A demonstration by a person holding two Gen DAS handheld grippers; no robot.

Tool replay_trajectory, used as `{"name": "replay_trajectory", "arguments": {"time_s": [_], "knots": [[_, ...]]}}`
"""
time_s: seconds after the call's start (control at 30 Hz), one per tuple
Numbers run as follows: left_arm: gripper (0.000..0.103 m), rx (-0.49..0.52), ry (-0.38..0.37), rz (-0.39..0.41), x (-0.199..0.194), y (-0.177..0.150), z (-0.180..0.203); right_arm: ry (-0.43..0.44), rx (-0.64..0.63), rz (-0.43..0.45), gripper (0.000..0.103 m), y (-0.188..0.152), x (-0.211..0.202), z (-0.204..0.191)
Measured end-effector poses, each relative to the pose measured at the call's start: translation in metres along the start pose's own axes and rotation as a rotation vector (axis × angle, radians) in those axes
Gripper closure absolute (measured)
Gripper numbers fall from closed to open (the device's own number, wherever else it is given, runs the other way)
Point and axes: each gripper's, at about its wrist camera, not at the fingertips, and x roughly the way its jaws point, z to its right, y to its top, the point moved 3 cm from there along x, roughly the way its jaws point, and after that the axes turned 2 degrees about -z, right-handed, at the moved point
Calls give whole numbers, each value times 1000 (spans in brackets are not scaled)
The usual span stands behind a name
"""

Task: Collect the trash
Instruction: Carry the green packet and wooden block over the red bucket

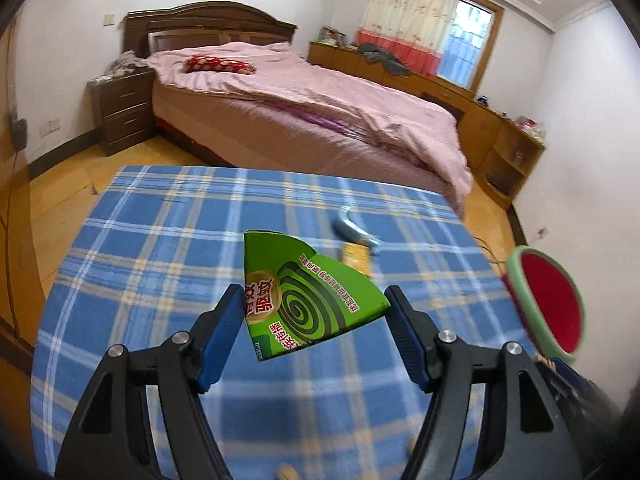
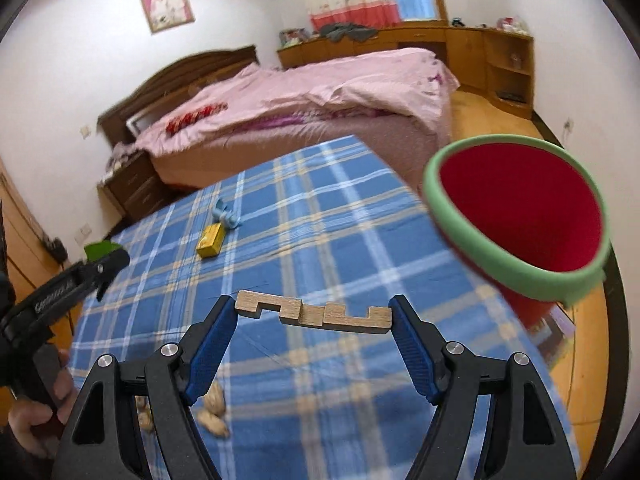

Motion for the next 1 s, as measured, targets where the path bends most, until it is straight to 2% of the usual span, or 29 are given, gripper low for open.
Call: {"name": "replay_trajectory", "arguments": {"time_s": [0.13, 0.43, 0.63, 0.83, 1.0], "knots": [[32, 46, -36, -4, -23, -10, 28, 14, 48, 47, 25, -5, -31, 21], [32, 166, -178, 7, -60, -15, 109, 18, 117, 136, 25, 4, -81, 70], [32, 227, -273, -23, -55, -19, 161, -1, 144, 167, 25, 17, -97, 104], [32, 323, -334, -40, -40, -24, 204, -8, 177, 179, 25, 30, -98, 138], [32, 355, -379, -63, -16, -28, 236, 7, 229, 184, 25, 30, -95, 167]]}}
